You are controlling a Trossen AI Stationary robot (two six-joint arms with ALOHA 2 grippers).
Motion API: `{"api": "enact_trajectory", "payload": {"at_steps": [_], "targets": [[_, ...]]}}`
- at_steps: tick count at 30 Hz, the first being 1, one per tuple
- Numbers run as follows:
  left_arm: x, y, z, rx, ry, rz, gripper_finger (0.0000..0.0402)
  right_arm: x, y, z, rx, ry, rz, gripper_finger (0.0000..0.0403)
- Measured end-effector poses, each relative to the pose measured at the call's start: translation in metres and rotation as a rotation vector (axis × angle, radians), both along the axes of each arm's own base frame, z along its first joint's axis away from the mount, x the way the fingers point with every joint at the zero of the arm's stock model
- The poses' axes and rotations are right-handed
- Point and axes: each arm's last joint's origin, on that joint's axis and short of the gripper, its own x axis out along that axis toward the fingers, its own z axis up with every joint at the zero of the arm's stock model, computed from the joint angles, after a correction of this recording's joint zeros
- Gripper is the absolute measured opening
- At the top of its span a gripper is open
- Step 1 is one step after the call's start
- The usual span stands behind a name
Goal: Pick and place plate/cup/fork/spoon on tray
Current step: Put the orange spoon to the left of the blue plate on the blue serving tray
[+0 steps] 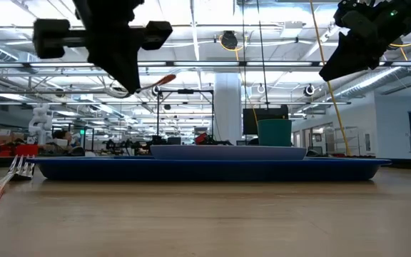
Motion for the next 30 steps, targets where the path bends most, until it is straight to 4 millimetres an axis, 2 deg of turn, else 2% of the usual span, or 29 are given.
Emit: {"api": "enact_trajectory", "payload": {"at_steps": [13, 30], "targets": [[0.003, 0.039, 0.0, -0.042, 0.016, -0.063, 0.0008, 0.0, 0.0, 0.0, -0.023, 0.017, 0.018, 0.016], [-0.005, 0.052, -0.004, 0.057, 0.114, -0.207, 0.0005, 0.0, 0.0, 0.0, -0.028, 0.02, 0.021, 0.016]]}}
